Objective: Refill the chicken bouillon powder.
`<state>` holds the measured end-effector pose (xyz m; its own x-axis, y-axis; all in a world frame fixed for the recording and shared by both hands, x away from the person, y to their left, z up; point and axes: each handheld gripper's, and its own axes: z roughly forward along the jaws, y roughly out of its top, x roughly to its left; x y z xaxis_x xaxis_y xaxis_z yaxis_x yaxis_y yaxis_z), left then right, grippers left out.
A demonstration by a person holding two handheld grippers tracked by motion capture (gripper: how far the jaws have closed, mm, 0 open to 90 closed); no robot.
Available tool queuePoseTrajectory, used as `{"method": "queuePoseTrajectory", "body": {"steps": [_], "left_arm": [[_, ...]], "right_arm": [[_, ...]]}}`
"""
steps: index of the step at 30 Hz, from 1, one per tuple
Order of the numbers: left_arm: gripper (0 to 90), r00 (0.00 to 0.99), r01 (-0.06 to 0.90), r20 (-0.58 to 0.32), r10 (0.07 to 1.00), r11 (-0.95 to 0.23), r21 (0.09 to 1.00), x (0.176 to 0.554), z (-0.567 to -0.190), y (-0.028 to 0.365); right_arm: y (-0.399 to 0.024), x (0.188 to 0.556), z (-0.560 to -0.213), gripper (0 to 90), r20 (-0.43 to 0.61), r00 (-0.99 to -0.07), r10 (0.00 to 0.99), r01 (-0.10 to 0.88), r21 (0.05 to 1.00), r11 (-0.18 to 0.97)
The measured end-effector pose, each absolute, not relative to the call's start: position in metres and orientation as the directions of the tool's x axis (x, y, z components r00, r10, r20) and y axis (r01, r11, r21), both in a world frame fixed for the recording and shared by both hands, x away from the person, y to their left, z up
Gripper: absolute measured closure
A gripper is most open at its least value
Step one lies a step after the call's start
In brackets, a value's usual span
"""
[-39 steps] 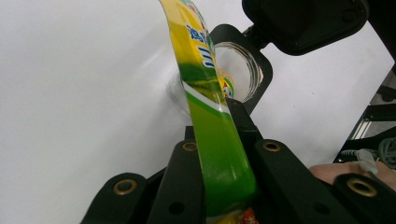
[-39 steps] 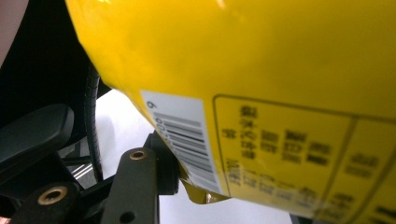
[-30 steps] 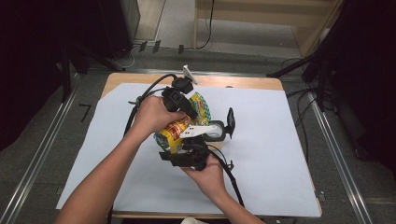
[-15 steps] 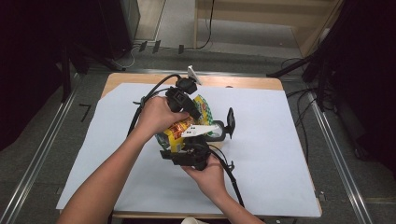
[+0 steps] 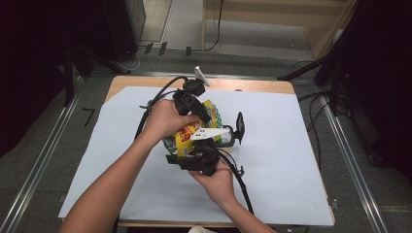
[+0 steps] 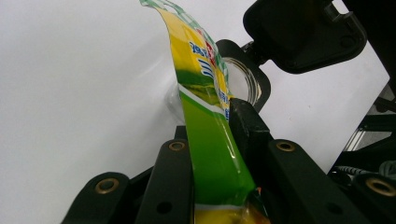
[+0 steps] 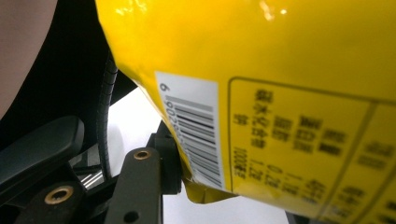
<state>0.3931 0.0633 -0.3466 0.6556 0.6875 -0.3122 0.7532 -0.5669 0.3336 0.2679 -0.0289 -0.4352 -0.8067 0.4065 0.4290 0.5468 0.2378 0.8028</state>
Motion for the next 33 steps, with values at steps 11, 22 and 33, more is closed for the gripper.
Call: {"method": "queuePoseTrajectory", "body": {"steps": [11, 22, 33], "left_arm": [[82.1, 0.659, 0.75, -0.299, 0.69, -0.572, 0.332, 0.3913, -0.3445, 0.0599], [84.5, 0.668, 0.739, -0.264, 0.696, -0.576, 0.351, 0.3884, -0.3409, 0.0622], [87.5, 0.674, 0.728, -0.221, 0.705, -0.584, 0.359, 0.3912, -0.3381, 0.0588]], "right_arm": [[-0.0285, 0.2686, -0.435, 62.1, 0.423, -0.81, 0.405, 0.542, 0.804, 0.243], [-0.025, 0.2692, -0.4338, 61.4, 0.409, -0.817, 0.407, 0.53, 0.81, 0.251], [-0.027, 0.2713, -0.4324, 57.7, 0.401, -0.814, 0.42, 0.526, 0.815, 0.243]]}}
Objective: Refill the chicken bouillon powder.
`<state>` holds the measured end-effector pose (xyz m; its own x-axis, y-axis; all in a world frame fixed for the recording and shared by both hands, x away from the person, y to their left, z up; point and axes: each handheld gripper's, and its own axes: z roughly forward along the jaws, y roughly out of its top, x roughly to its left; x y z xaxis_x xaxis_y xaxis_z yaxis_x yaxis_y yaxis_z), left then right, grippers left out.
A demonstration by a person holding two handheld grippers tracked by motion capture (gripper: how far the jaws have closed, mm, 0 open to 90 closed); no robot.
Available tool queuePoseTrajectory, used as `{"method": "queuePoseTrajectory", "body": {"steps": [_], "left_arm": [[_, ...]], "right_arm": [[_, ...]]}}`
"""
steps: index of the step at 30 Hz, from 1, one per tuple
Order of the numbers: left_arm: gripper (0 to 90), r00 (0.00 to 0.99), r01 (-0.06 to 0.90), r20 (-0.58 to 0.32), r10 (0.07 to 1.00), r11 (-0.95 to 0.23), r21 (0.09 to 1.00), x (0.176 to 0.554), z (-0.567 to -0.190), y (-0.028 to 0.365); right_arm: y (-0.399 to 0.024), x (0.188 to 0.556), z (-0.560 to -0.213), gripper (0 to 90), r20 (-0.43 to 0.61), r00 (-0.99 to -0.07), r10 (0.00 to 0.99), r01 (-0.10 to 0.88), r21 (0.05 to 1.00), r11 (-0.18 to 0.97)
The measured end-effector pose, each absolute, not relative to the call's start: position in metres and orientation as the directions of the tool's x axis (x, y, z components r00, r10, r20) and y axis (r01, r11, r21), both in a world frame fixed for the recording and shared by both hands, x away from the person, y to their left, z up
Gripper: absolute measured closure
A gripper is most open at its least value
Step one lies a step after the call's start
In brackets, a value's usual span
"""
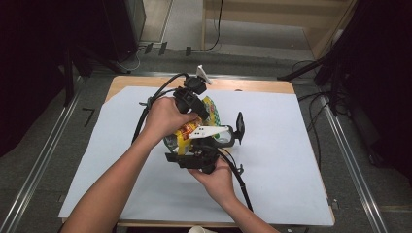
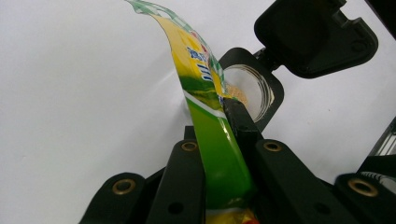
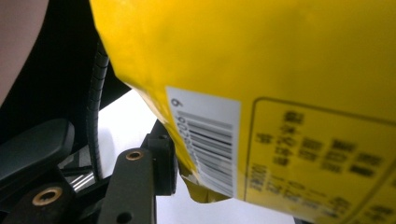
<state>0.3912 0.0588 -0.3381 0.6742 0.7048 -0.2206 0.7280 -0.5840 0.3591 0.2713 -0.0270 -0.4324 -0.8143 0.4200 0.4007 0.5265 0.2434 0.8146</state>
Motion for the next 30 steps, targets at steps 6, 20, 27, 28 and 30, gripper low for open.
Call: {"method": "queuePoseTrajectory", "body": {"steps": [6, 20, 27, 28, 30], "left_arm": [[87.5, 0.668, 0.734, -0.221, 0.711, -0.58, 0.353, 0.394, -0.339, 0.057], [86.8, 0.645, 0.76, -0.274, 0.713, -0.565, 0.321, 0.401, -0.342, 0.058], [86.7, 0.645, 0.761, -0.277, 0.712, -0.566, 0.317, 0.402, -0.342, 0.058], [86.7, 0.645, 0.761, -0.278, 0.712, -0.566, 0.317, 0.402, -0.342, 0.058], [86.7, 0.645, 0.761, -0.278, 0.712, -0.566, 0.316, 0.402, -0.342, 0.058]], "right_arm": [[-0.028, 0.273, -0.433, 58.6, 0.394, -0.809, 0.436, 0.53, 0.81, 0.252], [-0.029, 0.274, -0.43, 60.7, 0.428, -0.794, 0.431, 0.553, 0.802, 0.224], [-0.03, 0.274, -0.43, 60.7, 0.423, -0.798, 0.43, 0.549, 0.804, 0.228], [-0.03, 0.274, -0.43, 60.6, 0.422, -0.798, 0.43, 0.549, 0.804, 0.228], [-0.03, 0.274, -0.43, 60.6, 0.421, -0.798, 0.431, 0.548, 0.804, 0.23]]}}
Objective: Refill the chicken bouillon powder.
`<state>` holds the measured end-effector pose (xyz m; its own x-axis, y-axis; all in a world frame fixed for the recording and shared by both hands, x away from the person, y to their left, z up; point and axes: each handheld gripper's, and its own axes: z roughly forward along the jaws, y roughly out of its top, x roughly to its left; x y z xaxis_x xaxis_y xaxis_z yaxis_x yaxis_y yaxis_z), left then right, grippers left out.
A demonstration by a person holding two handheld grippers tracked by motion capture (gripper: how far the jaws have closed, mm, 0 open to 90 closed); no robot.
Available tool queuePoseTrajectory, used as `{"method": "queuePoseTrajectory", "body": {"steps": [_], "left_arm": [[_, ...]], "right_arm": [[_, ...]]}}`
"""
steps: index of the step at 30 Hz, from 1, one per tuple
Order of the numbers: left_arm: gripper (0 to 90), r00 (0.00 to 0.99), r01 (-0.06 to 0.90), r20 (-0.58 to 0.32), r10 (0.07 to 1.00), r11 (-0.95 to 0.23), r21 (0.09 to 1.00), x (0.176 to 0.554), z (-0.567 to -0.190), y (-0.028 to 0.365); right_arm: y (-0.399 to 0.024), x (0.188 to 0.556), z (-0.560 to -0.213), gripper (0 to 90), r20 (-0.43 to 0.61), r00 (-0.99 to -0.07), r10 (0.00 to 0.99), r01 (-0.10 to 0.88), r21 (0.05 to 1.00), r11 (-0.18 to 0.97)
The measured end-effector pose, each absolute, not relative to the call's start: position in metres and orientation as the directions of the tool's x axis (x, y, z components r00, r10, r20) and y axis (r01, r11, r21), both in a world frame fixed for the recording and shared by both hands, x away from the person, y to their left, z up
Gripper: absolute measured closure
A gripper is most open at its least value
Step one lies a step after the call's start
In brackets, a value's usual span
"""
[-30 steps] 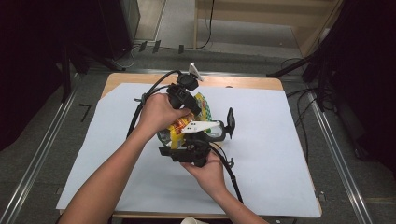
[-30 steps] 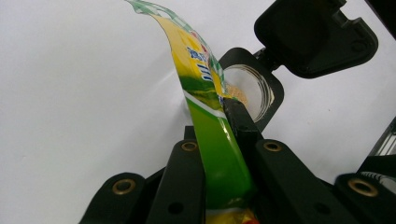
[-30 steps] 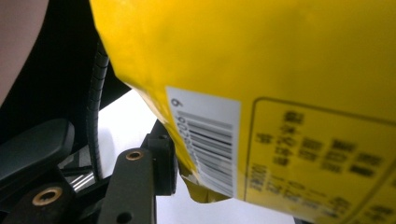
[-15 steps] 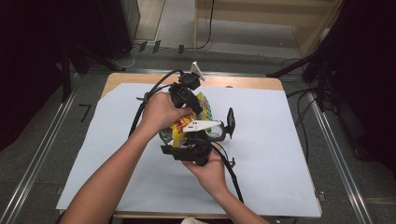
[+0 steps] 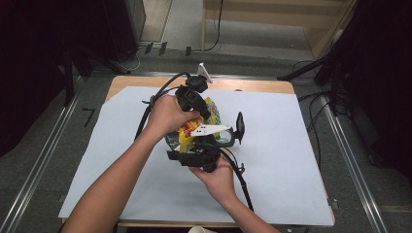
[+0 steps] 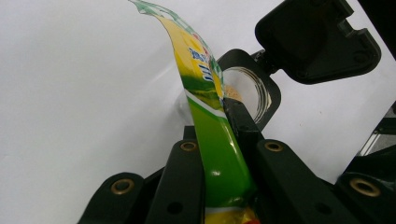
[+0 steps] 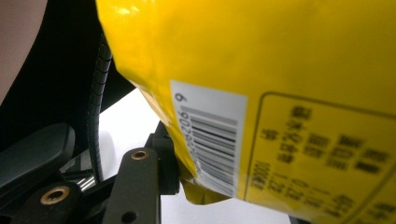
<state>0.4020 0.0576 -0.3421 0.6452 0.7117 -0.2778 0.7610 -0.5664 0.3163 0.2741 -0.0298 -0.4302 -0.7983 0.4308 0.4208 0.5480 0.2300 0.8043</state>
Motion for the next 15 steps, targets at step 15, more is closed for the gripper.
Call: {"method": "queuePoseTrajectory", "body": {"steps": [15], "left_arm": [[86.1, 0.582, 0.813, -0.37, 0.724, -0.523, 0.256, 0.4117, -0.347, 0.0602]], "right_arm": [[-0.0304, 0.2743, -0.4306, 60.5, 0.421, -0.797, 0.433, 0.55, 0.801, 0.235]]}}
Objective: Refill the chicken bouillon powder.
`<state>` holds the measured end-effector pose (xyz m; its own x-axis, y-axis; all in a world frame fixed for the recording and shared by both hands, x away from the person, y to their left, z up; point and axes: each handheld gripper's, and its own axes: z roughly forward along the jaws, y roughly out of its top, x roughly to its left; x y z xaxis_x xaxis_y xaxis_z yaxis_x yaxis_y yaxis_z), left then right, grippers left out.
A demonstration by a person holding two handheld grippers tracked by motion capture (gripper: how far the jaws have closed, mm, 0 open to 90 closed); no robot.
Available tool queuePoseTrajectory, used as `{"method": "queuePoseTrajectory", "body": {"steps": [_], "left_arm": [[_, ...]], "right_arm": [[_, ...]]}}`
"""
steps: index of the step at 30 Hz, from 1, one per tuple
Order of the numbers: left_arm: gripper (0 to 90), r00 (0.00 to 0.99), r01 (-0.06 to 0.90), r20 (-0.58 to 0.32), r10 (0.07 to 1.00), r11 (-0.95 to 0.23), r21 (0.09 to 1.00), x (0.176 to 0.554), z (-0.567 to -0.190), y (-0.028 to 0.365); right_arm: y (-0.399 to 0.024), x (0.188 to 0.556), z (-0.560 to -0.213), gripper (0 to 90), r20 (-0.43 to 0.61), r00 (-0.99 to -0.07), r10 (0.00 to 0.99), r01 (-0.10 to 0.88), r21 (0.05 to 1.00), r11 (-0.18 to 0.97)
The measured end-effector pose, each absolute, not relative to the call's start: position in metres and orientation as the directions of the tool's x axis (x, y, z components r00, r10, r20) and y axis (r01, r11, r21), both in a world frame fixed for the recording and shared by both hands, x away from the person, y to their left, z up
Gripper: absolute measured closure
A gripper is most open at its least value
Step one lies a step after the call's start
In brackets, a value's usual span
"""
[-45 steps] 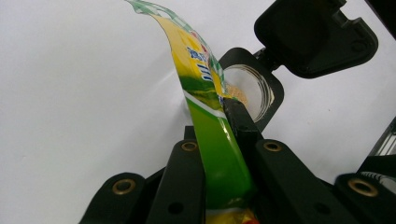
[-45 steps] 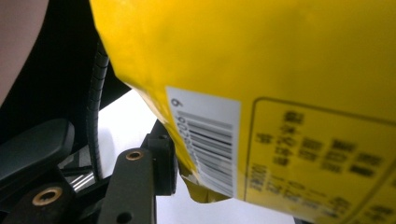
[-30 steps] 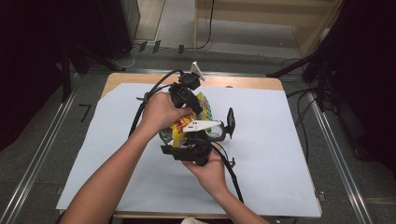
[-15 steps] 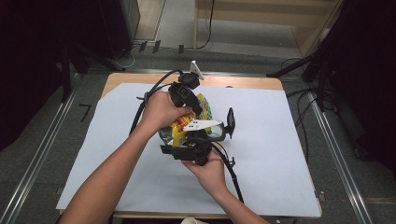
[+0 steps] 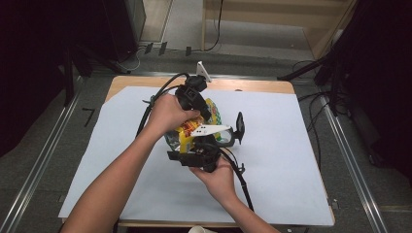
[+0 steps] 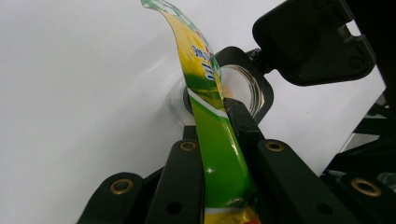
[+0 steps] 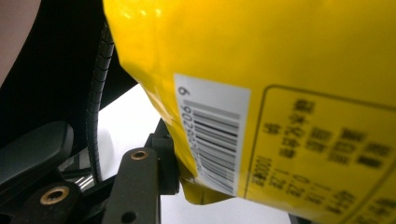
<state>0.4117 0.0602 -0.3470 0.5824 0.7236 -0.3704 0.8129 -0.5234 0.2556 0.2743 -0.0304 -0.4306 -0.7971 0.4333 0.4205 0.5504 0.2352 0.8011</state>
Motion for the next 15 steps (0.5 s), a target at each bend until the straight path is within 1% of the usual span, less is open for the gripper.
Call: {"method": "queuePoseTrajectory", "body": {"steps": [3, 15], "left_arm": [[86.0, 0.573, 0.819, -0.38, 0.726, -0.522, 0.239, 0.4141, -0.347, 0.0606], [85.9, 0.583, 0.812, -0.35, 0.733, -0.54, 0.222, 0.4151, -0.343, 0.0549]], "right_arm": [[-0.0313, 0.2744, -0.4294, 60.4, 0.429, -0.795, 0.429, 0.554, 0.801, 0.227], [-0.0327, 0.2748, -0.4267, 59.9, 0.431, -0.796, 0.425, 0.552, 0.805, 0.219]]}}
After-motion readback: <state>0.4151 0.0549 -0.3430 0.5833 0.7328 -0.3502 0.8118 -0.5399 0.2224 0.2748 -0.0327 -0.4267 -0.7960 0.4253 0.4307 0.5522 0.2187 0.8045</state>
